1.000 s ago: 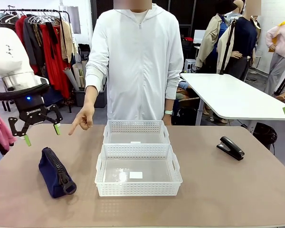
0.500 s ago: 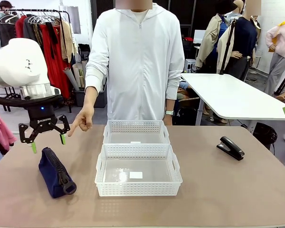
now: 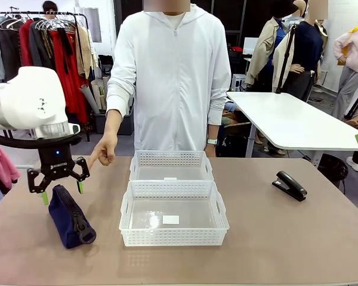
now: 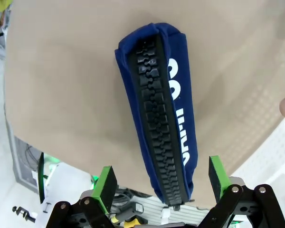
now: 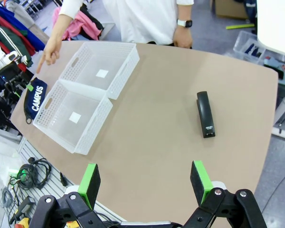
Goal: Distribute items into two baskets.
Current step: Pick up the Pencil pouch that the person points to.
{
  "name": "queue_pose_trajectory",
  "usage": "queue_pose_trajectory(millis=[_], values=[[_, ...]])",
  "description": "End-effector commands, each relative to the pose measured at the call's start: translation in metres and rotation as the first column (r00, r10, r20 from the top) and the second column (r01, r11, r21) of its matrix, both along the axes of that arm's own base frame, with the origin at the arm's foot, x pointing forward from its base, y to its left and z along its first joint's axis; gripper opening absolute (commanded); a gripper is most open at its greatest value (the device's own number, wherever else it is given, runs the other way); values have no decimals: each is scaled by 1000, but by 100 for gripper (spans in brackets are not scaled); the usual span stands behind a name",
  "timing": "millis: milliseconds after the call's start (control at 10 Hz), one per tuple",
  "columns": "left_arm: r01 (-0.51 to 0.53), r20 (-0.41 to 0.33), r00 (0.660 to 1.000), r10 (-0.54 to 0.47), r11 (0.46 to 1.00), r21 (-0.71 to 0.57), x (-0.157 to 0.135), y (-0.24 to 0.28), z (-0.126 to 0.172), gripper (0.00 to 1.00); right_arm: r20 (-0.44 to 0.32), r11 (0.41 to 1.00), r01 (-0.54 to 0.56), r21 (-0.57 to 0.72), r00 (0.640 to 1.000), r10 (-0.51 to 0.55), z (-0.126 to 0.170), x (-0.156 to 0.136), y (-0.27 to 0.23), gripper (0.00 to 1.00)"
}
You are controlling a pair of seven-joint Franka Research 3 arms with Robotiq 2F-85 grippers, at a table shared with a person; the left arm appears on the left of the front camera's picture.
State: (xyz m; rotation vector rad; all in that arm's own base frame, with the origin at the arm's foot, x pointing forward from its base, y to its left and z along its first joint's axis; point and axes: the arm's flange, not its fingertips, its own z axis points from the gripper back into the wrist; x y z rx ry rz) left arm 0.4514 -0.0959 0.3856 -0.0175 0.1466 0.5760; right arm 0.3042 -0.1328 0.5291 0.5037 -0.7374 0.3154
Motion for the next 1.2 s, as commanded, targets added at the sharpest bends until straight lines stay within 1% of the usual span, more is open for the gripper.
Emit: queue_pose_trajectory(millis=[0, 100, 500, 700, 800, 900, 1100], values=[[0, 65, 998, -3, 999, 46, -4, -7, -16, 100, 16, 1000, -9, 22, 1000, 9, 1, 1, 1, 100], [17, 86, 996, -22, 998, 59, -7, -10, -24, 100, 16, 1000, -9, 22, 1000, 9, 1, 1, 1, 100], [33, 109, 993, -40, 997, 67, -13, -16, -61, 100, 16, 1000, -9, 22, 1000, 9, 1, 1, 1, 100], [45, 119, 992, -51, 998, 54, -15, -18, -68, 100, 16, 1000, -9, 22, 1000, 9, 1, 1, 1, 100], [57, 130, 990, -63, 997, 51, -16, -18, -66, 96, 16, 1000, -9, 22, 1000, 9, 1, 1, 1, 100], [64, 131, 989, -71, 996, 58, -17, -17, -63, 79, 16, 1000, -9, 22, 1000, 9, 1, 1, 1, 100], [76, 117, 990, -81, 996, 45, -18, -16, -63, 41, 16, 1000, -9, 22, 1000, 9, 1, 1, 1, 100]])
